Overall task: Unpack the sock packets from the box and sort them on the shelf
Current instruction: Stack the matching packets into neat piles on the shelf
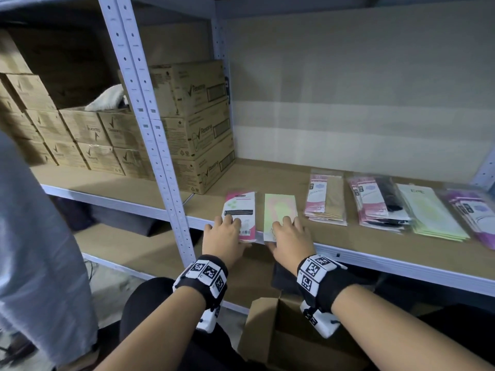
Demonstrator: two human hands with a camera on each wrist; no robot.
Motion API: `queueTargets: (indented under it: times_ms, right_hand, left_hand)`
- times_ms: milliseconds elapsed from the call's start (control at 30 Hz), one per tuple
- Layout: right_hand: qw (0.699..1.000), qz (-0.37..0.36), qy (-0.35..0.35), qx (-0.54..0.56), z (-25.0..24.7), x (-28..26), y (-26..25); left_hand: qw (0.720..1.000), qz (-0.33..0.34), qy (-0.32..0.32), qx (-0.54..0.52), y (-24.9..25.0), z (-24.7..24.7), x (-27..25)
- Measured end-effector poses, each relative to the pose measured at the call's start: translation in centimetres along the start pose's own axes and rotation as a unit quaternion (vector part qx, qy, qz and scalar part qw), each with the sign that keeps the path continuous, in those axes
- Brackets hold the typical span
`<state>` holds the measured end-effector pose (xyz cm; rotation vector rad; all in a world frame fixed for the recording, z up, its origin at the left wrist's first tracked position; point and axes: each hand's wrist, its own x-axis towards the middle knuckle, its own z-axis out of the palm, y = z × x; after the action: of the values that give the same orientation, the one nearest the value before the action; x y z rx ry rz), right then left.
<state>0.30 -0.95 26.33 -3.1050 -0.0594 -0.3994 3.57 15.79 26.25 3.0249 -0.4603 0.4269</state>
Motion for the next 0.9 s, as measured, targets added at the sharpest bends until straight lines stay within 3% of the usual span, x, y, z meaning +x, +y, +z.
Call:
queueTargets:
  times_ms: [200,300,367,433,533,600,667,767,900]
  right_hand:
    - [0.998,-0.024,0.060,0.008,-1.3,0.9,0.9]
    - [0.999,-0.035,0.041,-0.005,-1.3,0.7,1.2]
    - [0.999,-0.035,0.021,-0.023,-1.1,0.5,1.2]
    - [0.999,-0.030,-0.008,-0.037,-0.7,0.2,1.4]
    - [0.998,-0.012,-0.053,-0.011,-0.2,-0.2,1.9]
    - [0.998,0.008,-0.058,0.030,-0.1,-0.4,2.1]
    - [0.994,0.050,-0.022,0.092,-0.3,-0.6,2.3]
    - [0.976,0.142,0.028,0.162,-0.7,-0.6,3.3]
    - [0.947,0.243,-0.050,0.203,-0.9,-0.4,5.0]
  left_hand:
    - [0.984,-0.027,0.077,-0.160,-1.4,-0.9,0.7]
    - [0.956,-0.109,0.100,-0.253,-2.0,-1.9,0.6]
    - [0.921,-0.183,0.100,-0.329,-2.5,-2.3,0.5]
    - [0.866,-0.251,0.093,-0.422,-3.0,-2.1,0.6]
    - [0.743,-0.325,0.069,-0.581,-3.2,-1.4,0.7]
    - [0.683,-0.362,0.053,-0.632,-3.0,-1.0,0.5]
    - [0.657,-0.381,0.047,-0.649,-2.8,-0.7,0.5]
    - [0.639,-0.389,0.052,-0.661,-2.7,-0.3,0.5]
    - [0.625,-0.384,0.065,-0.677,-2.9,0.1,0.7]
